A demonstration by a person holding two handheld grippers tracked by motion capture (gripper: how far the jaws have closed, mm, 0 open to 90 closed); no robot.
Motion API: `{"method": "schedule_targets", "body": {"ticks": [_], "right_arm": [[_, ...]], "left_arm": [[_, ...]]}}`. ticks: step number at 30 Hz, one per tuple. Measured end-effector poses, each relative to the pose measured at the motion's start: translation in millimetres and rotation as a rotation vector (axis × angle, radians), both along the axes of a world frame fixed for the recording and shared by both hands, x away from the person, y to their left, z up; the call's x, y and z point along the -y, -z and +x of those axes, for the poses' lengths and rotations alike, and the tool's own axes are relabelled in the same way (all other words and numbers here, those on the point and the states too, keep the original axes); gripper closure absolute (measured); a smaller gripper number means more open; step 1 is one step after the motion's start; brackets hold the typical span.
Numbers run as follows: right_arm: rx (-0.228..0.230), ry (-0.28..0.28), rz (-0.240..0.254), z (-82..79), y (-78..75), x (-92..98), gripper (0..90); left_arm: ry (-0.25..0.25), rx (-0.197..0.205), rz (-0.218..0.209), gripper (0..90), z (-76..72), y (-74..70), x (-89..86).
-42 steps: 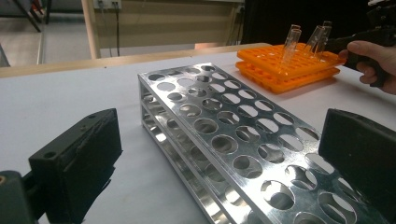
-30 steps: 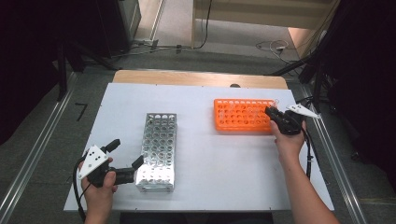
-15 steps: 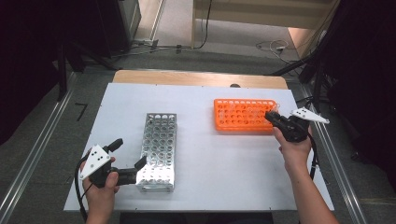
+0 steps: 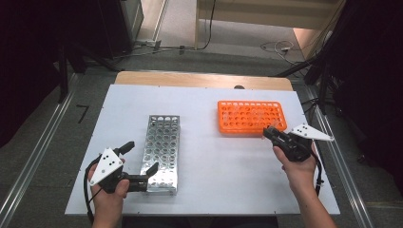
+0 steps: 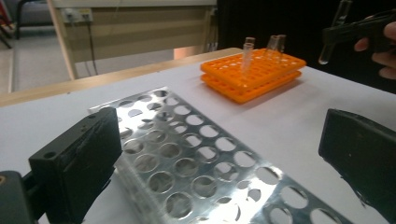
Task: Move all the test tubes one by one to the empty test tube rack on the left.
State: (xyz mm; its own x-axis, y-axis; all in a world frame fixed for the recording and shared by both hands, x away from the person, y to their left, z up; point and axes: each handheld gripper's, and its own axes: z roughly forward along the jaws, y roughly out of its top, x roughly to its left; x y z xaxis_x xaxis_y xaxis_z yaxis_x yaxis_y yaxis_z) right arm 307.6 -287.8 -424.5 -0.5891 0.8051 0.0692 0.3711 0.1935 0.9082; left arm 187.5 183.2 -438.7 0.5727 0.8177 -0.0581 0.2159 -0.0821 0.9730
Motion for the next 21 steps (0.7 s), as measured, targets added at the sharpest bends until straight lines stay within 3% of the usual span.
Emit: {"method": "schedule_targets", "body": {"ticks": [6,11,12,17,21], "right_arm": [[-0.008,-0.061,0.001,-15.4,3.8,-13.2,74.1],[-0.006,-0.126,-0.006,-25.6,3.7,-29.2,74.2],[-0.007,-0.137,-0.005,-27.7,3.4,-33.1,74.1],[0.003,-0.186,-0.027,-35.8,3.8,-51.4,74.2],[0.004,-0.219,-0.031,-40.2,3.7,-61.2,74.2]], "left_arm": [[0.053,-0.008,-0.034,0.0,-0.3,-4.5,10.3],[0.087,-0.037,-0.025,0.0,0.4,-10.3,21.5],[0.116,-0.041,-0.030,0.0,0.7,-13.2,28.4],[0.129,-0.053,-0.016,2.8,3.8,-16.7,42.1],[0.151,-0.090,-0.001,4.9,11.1,-20.3,56.5]]}}
